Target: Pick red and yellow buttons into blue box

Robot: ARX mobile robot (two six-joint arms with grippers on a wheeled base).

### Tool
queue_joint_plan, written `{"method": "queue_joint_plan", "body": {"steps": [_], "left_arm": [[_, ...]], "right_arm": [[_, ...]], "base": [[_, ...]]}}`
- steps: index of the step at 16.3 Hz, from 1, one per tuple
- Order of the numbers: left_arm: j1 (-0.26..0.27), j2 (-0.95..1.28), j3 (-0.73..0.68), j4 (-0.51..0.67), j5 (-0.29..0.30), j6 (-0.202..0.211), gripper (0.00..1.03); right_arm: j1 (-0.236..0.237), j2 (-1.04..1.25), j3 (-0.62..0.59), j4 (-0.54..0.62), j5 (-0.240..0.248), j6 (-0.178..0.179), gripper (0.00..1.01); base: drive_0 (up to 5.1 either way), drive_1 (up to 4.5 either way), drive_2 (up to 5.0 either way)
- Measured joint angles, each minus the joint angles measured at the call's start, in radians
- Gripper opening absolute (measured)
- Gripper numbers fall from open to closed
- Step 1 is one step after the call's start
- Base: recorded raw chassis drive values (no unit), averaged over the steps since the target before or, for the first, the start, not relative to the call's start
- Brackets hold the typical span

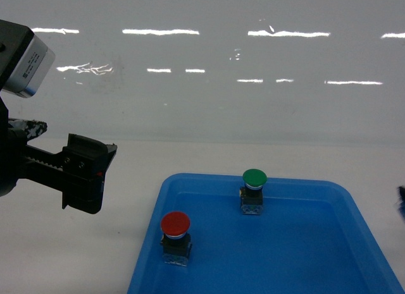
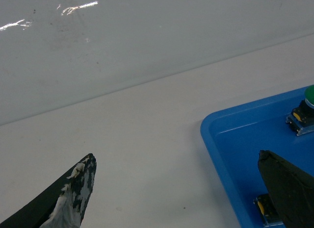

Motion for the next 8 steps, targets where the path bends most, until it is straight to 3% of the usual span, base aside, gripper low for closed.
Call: {"method": "queue_joint_plan", "body": {"steps": [2,4,6,8], "left_arm": [[0.000,0.000,0.000,0.000,0.000,0.000,0.98],[0.000,0.000,0.000,0.000,0.000,0.000,0.98],[0.000,0.000,0.000,0.000,0.000,0.000,0.98],[0.000,0.000,0.000,0.000,0.000,0.000,0.98]], "right_arm": [[-0.063,-0.175,-0.066,-0.004,0.021,0.040,0.27],[-0.092,-0.352,-0.135,-0.061,0.051,0.061,0.27],[-0.075,-0.599,-0.218,-0.223,0.094,0.073,0.27],[-0.039,-0.898,-0.268,-0.473,0.119,0.075,0.27]], "base": [[0.0,0.00,0.0],[0.0,0.00,0.0],[0.0,0.00,0.0],[0.0,0.00,0.0]]}}
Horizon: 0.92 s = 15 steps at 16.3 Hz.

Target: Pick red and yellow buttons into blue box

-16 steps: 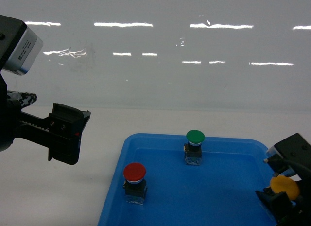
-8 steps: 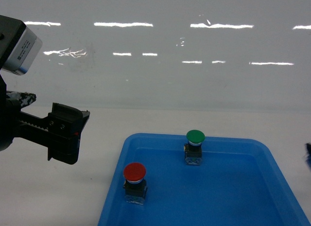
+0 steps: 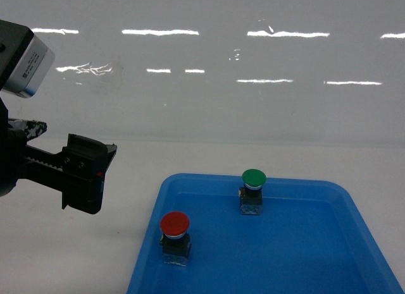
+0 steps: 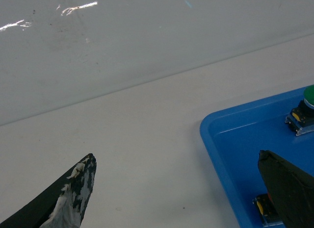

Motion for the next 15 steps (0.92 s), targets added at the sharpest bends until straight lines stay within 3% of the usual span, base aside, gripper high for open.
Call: {"method": "queue_joint_plan", "body": {"steps": [1,3,5,6,9,11,15], "left_arm": [[0.000,0.000,0.000,0.000,0.000,0.000,0.98],[0.000,0.000,0.000,0.000,0.000,0.000,0.98],[0.000,0.000,0.000,0.000,0.000,0.000,0.98],[0.000,0.000,0.000,0.000,0.000,0.000,0.98],[0.000,0.000,0.000,0.000,0.000,0.000,0.98],[-0.004,0.000,0.010,-0.041,0.013,-0.004,0.98],[-0.024,0.068,0.160,-0.160,0.102,-0.074,0.98]], "right_arm": [[0.002,-0.170,-0.003,-0.159,0.002,0.000,0.27],[-0.059,-0.435,0.013,-0.409,-0.038,-0.002,0.27],[-0.132,-0.628,0.044,-0.639,-0.082,-0.035,0.27],[-0.134,-0.675,0.043,-0.703,-0.091,-0.058,0.27],[-0.128,-0.681,0.043,-0.715,-0.099,-0.100,0.27],[-0.128,-0.681,0.043,-0.715,-0.099,-0.100,0.27],[-0.128,-0.681,0.043,-0.715,-0.099,-0.100,0.27]], "base": [[0.0,0.00,0.0],[0.0,0.00,0.0],[0.0,0.00,0.0],[0.0,0.00,0.0],[0.0,0.00,0.0],[0.0,0.00,0.0],[0.0,0.00,0.0]]}}
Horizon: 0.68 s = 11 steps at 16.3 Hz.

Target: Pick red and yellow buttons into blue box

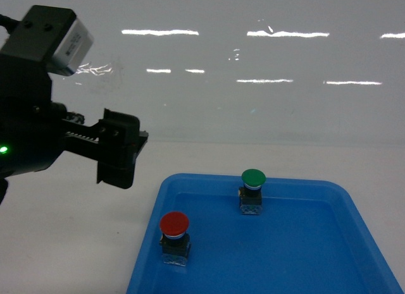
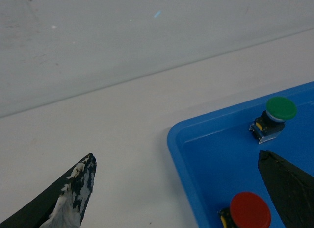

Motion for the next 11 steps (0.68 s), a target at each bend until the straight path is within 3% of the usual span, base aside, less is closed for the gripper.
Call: {"method": "queue_joint_plan", "body": {"steps": [6,11], "left_arm": [[-0.054,0.197,0.172,-0.138,0.024,-0.042,0.98],[-0.091,0.274,0.220,-0.294,0.051,-0.145,0.98]], "right_arm": [[0.000,0.000,0.000,0.000,0.000,0.000,0.27],[0.000,0.000,0.000,0.000,0.000,0.000,0.27]], "base": [[0.0,0.00,0.0],[0.0,0.00,0.0]]}}
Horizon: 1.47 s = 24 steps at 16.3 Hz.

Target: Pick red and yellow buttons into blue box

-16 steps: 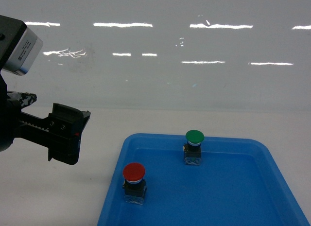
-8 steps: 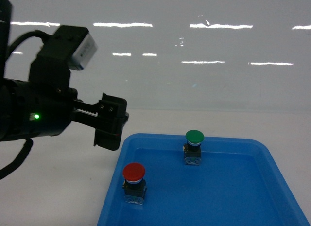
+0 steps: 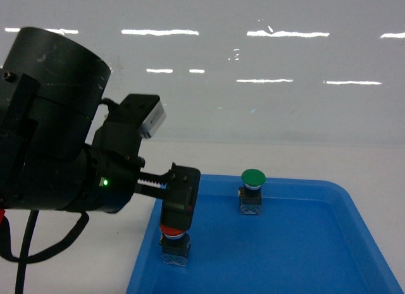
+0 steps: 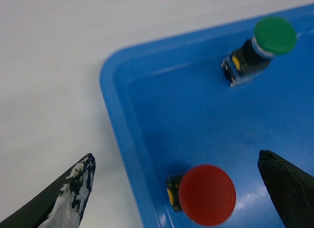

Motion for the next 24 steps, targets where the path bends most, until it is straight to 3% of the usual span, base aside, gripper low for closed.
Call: {"method": "queue_joint_plan", "body": {"steps": [3,6,9,13,15,22,24], "left_arm": [[-0.012,0.015,0.014,-0.037,0.042,-0.074,0.98],[-0.023,0.089,0.039,-0.014,0.046,-0.104,0.98],[-0.031,0.169,0.041,0.071,0.024,-0.085,0.98],[-0.002,0.254,0.043,0.179,0.013,-0.025,0.98],[0.000,0.255,0.042,0.179,0.022,-0.025,0.97],[-0.008,0.261,0.023,0.211,0.035,-0.044,0.34],[-0.013,0.265,0.010,0.243,0.026,-0.036,0.29]], "right_arm": [[0.000,0.000,0.000,0.000,0.000,0.000,0.27],[0.000,0.000,0.000,0.000,0.000,-0.001,0.27],[0.000,0.000,0.000,0.000,0.000,-0.003,0.27],[0.000,0.000,0.000,-0.001,0.000,-0.003,0.27],[0.000,0.000,0.000,0.000,0.000,-0.003,0.27],[0.000,0.000,0.000,0.000,0.000,-0.003,0.27],[0.000,0.000,0.000,0.000,0.000,-0.003,0.27]], "base": [[0.0,0.00,0.0],[0.0,0.00,0.0],[0.0,0.00,0.0],[0.0,0.00,0.0],[0.0,0.00,0.0],[0.0,0.00,0.0],[0.0,0.00,0.0]]}}
